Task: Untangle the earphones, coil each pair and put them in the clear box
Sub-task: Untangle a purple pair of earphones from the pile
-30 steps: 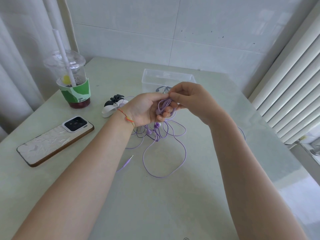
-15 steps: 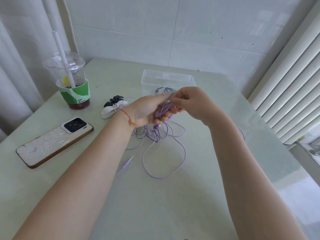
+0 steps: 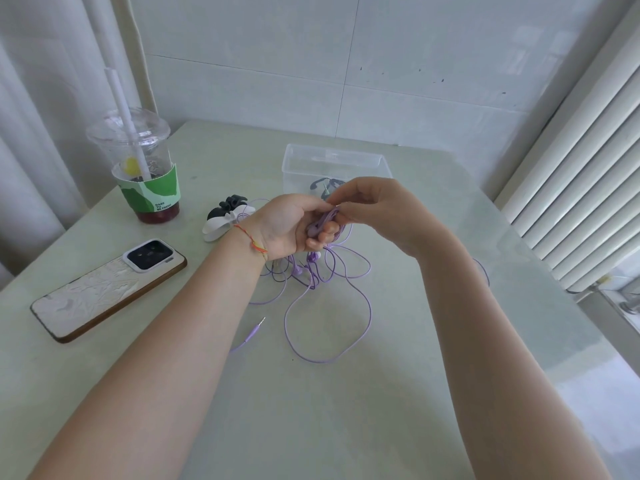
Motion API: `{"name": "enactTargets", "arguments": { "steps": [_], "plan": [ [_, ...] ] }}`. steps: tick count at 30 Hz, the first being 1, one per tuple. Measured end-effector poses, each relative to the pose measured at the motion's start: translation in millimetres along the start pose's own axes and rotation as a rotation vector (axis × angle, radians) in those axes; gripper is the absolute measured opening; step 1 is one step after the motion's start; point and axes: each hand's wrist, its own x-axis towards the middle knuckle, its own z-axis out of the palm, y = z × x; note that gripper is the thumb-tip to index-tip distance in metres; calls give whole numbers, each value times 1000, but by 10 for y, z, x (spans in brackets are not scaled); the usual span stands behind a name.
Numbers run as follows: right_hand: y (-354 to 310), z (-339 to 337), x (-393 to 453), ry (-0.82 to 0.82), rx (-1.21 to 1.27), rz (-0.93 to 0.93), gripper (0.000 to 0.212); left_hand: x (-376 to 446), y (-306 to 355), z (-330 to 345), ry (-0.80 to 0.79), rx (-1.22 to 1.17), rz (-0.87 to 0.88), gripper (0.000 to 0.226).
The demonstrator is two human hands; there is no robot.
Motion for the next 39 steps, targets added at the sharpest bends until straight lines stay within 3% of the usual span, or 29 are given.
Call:
{"name": "enactTargets", "arguments": {
  "steps": [14, 19, 24, 35, 39],
  "plan": [
    [38, 90, 44, 91, -35, -11, 9, 98, -46, 92, 313, 17, -14, 27],
    [12, 86, 34, 85, 26, -15, 10, 71, -37, 34, 262, 8, 78, 26],
    [36, 84, 25, -26, -4, 62, 10, 60, -32, 23, 247, 24, 117, 23],
    [61, 232, 83, 135, -135, -28, 7, 47, -12, 14, 322, 64, 88, 27],
    [71, 234, 96, 211, -114, -67, 6, 23, 40, 20, 377, 123, 122, 19]
  ]
}}
